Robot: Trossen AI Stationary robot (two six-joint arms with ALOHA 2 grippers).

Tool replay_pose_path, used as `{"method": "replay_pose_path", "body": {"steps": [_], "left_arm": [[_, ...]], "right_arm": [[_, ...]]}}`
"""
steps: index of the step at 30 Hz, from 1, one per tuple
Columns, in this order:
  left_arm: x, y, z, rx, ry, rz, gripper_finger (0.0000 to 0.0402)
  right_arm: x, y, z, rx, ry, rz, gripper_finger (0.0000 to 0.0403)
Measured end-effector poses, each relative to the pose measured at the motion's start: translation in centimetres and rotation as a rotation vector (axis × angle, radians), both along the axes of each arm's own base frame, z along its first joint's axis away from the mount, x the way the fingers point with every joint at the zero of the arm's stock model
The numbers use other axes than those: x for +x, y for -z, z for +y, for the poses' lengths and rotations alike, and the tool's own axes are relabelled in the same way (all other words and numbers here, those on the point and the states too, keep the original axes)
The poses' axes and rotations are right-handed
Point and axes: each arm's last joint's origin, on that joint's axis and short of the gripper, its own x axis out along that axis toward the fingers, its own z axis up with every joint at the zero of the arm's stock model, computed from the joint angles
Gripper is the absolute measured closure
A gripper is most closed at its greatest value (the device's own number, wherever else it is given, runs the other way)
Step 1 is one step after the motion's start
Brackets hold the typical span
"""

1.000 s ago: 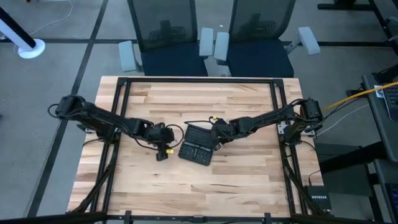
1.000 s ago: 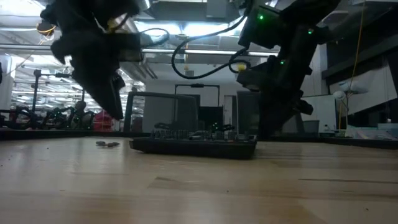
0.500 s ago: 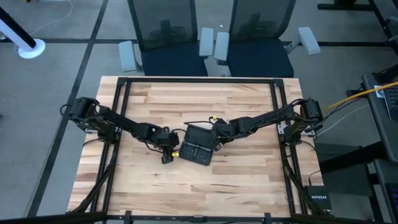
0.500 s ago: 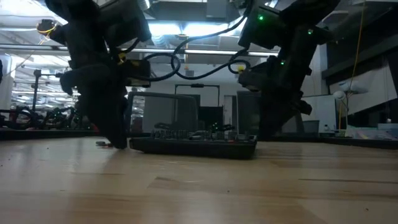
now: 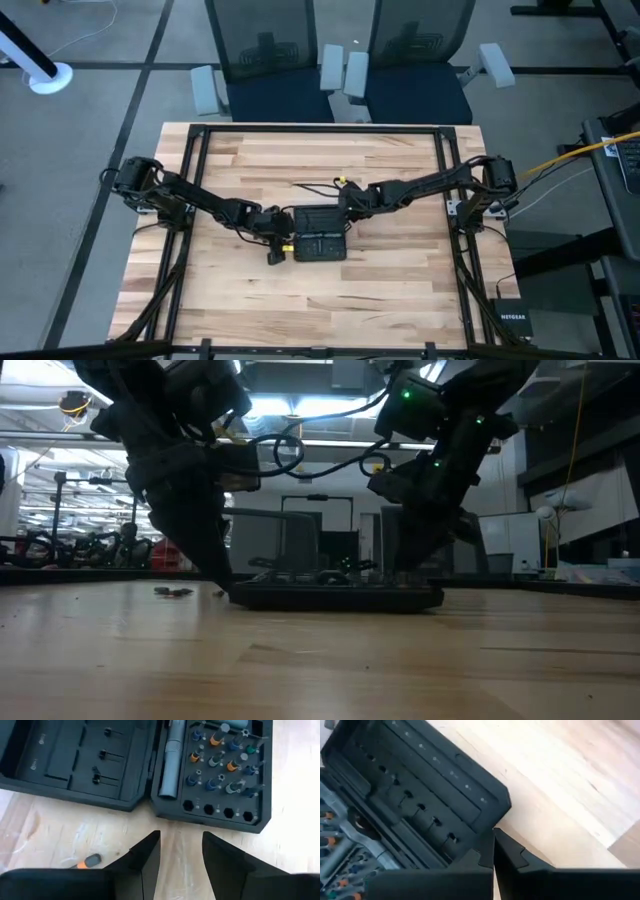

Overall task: Prefit tool cases
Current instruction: Adjust the black prefit tool case, then remove the blue socket bit from the black prefit tool case

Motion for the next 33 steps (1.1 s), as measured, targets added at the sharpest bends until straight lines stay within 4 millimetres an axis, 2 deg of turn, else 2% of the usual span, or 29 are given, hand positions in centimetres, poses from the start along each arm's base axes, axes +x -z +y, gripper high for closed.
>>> {"method": "replay_pose_path", "body": {"steps": [6,10,13,18,23,30,33], "left_arm": [[-0.9,0.1,0.1,0.005,-0.016,0.09,0.0266],[-1.8,-0.4,0.4,0.023,-0.006,0.146,0.0266],[-2.4,-1.2,0.5,0.037,0.014,0.152,0.0266],[-2.5,-2.9,0.6,0.06,-0.003,0.054,0.0266],[-1.9,-3.9,0.6,0.065,-0.02,-0.051,0.0266],[-0.7,-5.8,0.2,0.133,0.089,-0.119,0.0266],[-0.5,-6.1,0.2,0.15,0.112,-0.133,0.0266]], "right_arm": [[-0.2,-0.3,-0.1,0.0,-0.046,0.014,0.0403],[-0.7,-1.1,0.0,0.0,-0.075,0.012,0.0403],[-0.8,-2.2,1.2,0.021,-0.169,-0.026,0.0403],[-0.3,-3.2,5.2,0.052,-0.351,-0.157,0.0403],[0.9,-1.8,7.6,0.062,-0.37,-0.217,0.0403],[1.9,0.1,7.9,0.064,-0.336,-0.227,0.0403],[1.9,0.1,7.9,0.06,-0.335,-0.227,0.0403]]}}
